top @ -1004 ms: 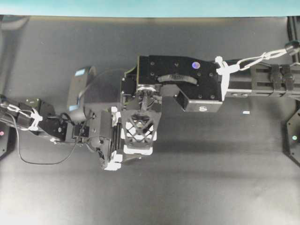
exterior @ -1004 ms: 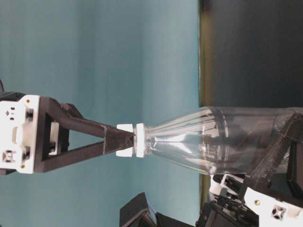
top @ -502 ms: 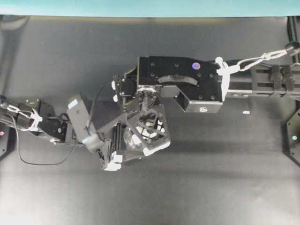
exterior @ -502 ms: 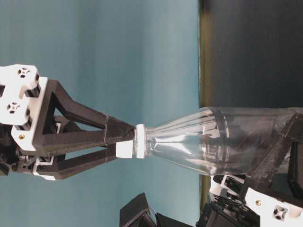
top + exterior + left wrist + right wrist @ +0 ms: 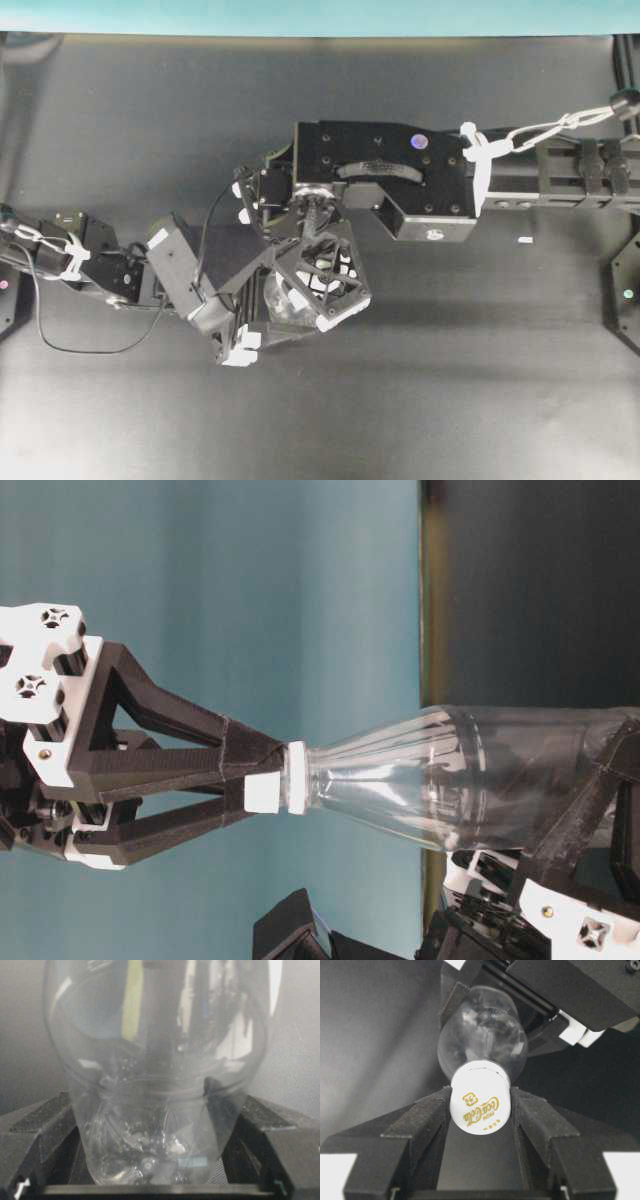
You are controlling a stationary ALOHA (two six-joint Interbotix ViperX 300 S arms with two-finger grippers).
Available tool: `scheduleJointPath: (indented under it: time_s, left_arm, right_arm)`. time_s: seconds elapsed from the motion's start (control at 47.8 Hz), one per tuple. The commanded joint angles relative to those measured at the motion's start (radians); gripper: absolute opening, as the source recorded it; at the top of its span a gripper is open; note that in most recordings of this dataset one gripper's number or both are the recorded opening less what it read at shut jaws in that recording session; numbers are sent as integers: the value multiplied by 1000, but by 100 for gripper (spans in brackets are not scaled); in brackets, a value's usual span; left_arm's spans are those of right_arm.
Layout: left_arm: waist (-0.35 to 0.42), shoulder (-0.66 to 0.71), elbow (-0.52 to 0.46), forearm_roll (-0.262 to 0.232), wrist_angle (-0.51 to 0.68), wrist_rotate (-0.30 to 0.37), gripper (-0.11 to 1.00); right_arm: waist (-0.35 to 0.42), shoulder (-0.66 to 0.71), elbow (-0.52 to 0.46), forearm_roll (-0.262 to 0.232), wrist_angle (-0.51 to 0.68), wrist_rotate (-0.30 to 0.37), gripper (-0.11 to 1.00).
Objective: Open the bottle cap by holding the bottle with the left arm and twisting the cap with the right arm.
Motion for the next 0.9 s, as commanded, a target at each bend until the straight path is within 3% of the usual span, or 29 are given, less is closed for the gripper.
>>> scheduleJointPath:
  time_s: [0.0,0.46,0.607,0.669,0.878]
  left_arm:
    - [-5,-2,-6,3,2,-2,82]
    - [0,-3,-3,3,29,-2,82]
    - [2,-3,-6,2,32,-3,82]
    - [2,-3,-8,3,32,-2,82]
    - [3,-3,-6,3,32,-2,82]
  right_arm:
    - [17,-21,-8,3,-6,-6,36]
    - [8,-38,26,3,-48,26,38]
    - [8,-55,48,2,-71,54,72]
    - [5,-67,57,-2,-78,72,81]
    - [5,-118,54,-2,-72,138,82]
